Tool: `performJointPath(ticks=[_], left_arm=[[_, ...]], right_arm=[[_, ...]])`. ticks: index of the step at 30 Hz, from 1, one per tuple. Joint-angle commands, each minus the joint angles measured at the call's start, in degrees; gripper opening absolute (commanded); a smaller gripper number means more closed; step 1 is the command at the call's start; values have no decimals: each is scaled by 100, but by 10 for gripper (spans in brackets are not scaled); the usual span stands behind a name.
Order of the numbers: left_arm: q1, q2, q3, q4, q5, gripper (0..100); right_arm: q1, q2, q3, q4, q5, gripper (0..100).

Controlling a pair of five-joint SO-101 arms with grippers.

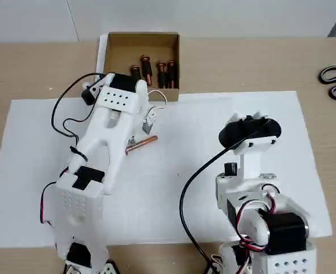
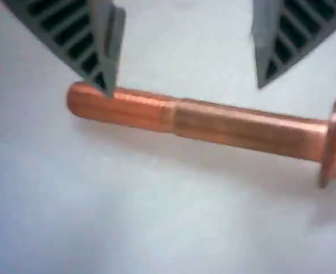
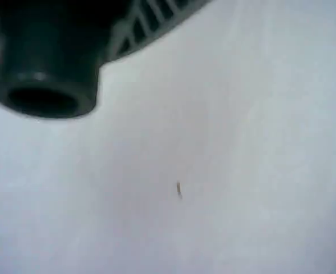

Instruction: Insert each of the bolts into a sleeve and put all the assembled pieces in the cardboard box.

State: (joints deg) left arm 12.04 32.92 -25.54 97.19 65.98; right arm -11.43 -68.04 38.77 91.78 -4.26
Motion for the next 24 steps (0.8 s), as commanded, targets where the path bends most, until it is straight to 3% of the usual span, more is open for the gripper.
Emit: performJointPath(ticks=[1,15,24], left_arm=[[0,-35,136,-229,-44,156],[0,-35,1068,-1081,-26,156],[0,431,1218,-1090,-35,156]], right_arm=[[13,-22,-26,13,-53,2],[13,-48,-26,13,-62,2],[13,-48,-26,13,-62,2]])
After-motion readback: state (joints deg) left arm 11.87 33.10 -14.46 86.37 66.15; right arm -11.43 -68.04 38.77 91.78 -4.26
